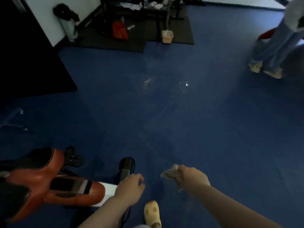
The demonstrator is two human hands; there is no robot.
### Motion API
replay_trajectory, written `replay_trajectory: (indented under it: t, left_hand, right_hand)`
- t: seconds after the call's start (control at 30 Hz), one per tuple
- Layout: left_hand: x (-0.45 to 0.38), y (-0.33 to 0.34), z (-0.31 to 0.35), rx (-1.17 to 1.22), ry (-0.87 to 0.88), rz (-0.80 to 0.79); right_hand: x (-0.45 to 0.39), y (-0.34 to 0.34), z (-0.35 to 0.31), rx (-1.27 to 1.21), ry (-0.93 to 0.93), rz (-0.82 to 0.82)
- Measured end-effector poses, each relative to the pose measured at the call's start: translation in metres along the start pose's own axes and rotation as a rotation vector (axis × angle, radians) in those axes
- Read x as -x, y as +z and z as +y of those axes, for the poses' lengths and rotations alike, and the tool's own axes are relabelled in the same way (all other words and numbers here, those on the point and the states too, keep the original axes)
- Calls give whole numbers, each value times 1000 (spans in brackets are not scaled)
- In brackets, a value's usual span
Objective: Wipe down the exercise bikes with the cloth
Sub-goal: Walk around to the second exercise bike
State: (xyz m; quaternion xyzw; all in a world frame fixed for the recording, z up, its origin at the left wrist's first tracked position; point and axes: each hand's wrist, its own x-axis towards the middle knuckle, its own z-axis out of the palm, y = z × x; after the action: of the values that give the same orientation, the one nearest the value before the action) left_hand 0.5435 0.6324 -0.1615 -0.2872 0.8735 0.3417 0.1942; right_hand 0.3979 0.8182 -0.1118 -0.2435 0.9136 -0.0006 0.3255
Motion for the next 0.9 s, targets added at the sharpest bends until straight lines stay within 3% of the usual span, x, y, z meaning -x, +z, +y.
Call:
replay_trajectory:
  t: [0.33,0.67,0.9]
  left_hand:
    - [-114,-96,36,89,-106,164]
    - [-228,-145,70,365,-409,309]
    - [-240,-175,59,556,-637,485]
  right_hand:
    - [-149,-120,-24,105,-152,20]
    - [-314,-242,-81,358,-584,-28]
    - [-384,-285,-170,548,-761,-75]
